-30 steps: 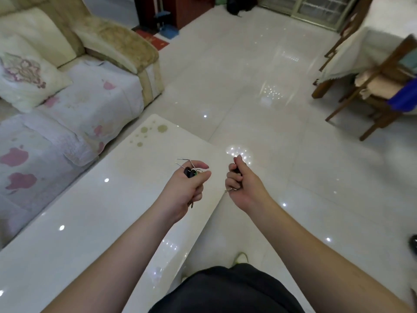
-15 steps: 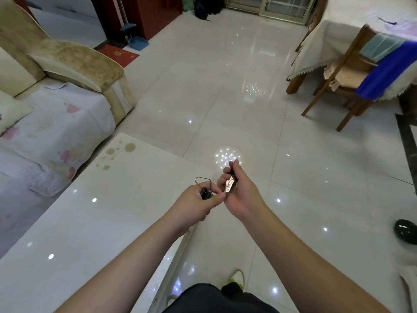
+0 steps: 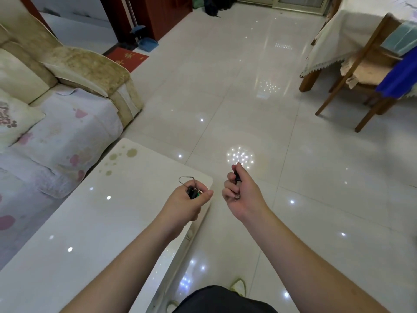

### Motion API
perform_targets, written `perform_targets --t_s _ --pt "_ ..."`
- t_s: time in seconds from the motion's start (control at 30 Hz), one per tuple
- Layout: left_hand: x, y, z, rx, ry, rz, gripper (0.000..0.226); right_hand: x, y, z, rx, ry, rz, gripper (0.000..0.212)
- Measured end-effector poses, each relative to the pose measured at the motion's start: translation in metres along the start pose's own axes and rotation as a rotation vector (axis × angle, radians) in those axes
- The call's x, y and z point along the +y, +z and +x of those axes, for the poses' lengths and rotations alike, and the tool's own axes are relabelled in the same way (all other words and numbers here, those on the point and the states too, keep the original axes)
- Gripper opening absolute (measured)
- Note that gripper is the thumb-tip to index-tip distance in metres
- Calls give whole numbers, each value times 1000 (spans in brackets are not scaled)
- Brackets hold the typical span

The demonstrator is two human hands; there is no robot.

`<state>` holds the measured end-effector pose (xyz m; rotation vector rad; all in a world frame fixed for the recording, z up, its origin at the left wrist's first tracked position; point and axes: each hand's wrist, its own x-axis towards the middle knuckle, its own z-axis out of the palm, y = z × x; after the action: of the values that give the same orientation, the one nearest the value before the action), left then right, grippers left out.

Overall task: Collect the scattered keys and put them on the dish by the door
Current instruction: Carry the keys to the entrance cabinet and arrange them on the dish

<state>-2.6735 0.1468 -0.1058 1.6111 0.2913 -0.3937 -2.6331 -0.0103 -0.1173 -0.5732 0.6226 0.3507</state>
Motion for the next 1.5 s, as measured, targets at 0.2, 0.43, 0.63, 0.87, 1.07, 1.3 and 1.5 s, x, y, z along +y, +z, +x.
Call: perform_targets --t_s 0.2,0.43,0.63,0.87,1.07,1.3,1.5 --pt "16 19 22 50 11 -31 21 -40 -16 10 -13 -48 -238 14" --pt "29 30 50 40 20 -91 12 -78 -19 31 1 -101 -352 13" --pt "40 15 102 8 18 -99 11 -92 -3 68 17 -125 -385 13" --pt "75 -10 178 -54 54 -120 11 -124 32 109 16 -151 -499 21" --pt "103 -20 238 -84 58 -114 11 -147 56 141 39 -225 -529 26" --pt "134 -6 313 -84 53 -147 15 -201 63 196 33 -232 -538 22" --pt "160 26 394 -9 23 -100 11 -270 71 271 -13 -190 -547 20"
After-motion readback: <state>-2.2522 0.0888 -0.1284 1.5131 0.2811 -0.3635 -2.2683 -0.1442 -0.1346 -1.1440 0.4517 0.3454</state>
